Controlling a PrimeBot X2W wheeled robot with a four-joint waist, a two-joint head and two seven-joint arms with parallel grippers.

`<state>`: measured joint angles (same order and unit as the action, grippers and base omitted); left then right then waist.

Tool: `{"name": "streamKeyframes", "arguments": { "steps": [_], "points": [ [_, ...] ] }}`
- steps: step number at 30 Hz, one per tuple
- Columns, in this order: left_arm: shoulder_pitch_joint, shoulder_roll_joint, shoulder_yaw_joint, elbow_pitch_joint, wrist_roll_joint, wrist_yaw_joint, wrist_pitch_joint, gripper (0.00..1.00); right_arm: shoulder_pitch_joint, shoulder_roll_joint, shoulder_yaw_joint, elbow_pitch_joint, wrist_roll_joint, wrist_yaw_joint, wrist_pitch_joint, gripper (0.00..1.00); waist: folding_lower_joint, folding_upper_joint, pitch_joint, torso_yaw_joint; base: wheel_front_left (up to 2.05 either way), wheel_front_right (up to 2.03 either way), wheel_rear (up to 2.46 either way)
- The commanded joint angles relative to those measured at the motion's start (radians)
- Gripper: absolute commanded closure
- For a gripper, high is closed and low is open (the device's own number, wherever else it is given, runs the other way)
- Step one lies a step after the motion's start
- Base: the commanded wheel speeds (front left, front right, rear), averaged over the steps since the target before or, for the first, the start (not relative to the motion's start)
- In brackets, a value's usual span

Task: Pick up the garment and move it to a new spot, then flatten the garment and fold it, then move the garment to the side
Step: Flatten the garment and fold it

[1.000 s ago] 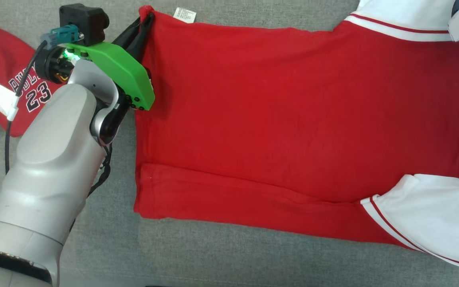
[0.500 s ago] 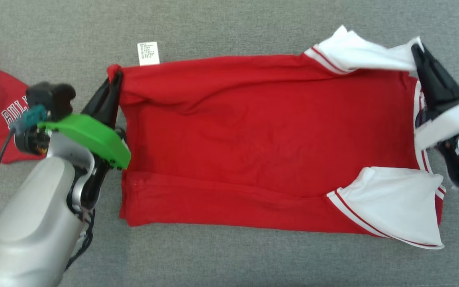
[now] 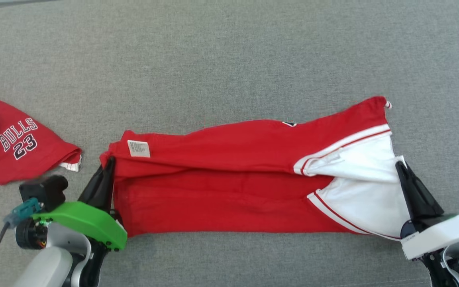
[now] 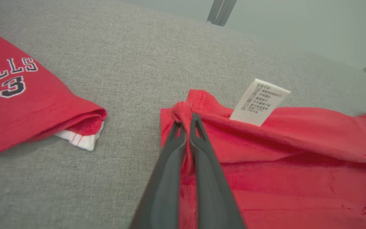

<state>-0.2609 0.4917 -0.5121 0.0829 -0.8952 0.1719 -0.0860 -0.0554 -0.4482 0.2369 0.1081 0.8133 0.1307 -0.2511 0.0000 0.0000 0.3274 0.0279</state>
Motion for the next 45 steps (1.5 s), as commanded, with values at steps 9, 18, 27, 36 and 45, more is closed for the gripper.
{"name": "streamKeyframes", "arguments": {
  "steps": [9, 18, 27, 36, 45],
  "points": [
    [0.122, 0.010, 0.009, -0.030, 0.022, 0.084, -0.050, 0.00, 0.106, 0.088, -0.086, -0.062, -0.160, 0.000, 0.023, 0.00, 0.0000, 0.0000, -0.045, -0.032, 0.00, 0.00, 0.00],
    [0.126, -0.053, 0.053, -0.091, 0.205, 0.193, -0.176, 0.00, 0.076, 0.184, -0.202, -0.197, -0.394, 0.000, 0.056, 0.00, 0.0000, 0.0000, -0.083, -0.047, 0.00, 0.00, 0.00],
    [0.175, -0.077, 0.070, -0.151, 0.304, 0.199, -0.180, 0.00, 0.101, 0.225, -0.222, -0.272, -0.457, 0.000, 0.126, 0.00, 0.0000, 0.0000, -0.110, -0.047, 0.00, 0.00, 0.00],
    [0.158, -0.100, 0.091, -0.160, 0.332, 0.174, -0.179, 0.00, 0.103, 0.231, -0.249, -0.271, -0.459, 0.000, 0.164, 0.00, 0.0000, 0.0000, -0.085, -0.037, 0.00, 0.00, 0.00],
    [0.074, -0.141, 0.105, -0.173, 0.381, 0.134, -0.179, 0.00, 0.053, 0.208, -0.231, -0.073, -0.418, 0.000, 0.150, 0.00, 0.0000, 0.0000, 0.015, 0.005, 0.00, 0.00, 0.00]
  ]
}}
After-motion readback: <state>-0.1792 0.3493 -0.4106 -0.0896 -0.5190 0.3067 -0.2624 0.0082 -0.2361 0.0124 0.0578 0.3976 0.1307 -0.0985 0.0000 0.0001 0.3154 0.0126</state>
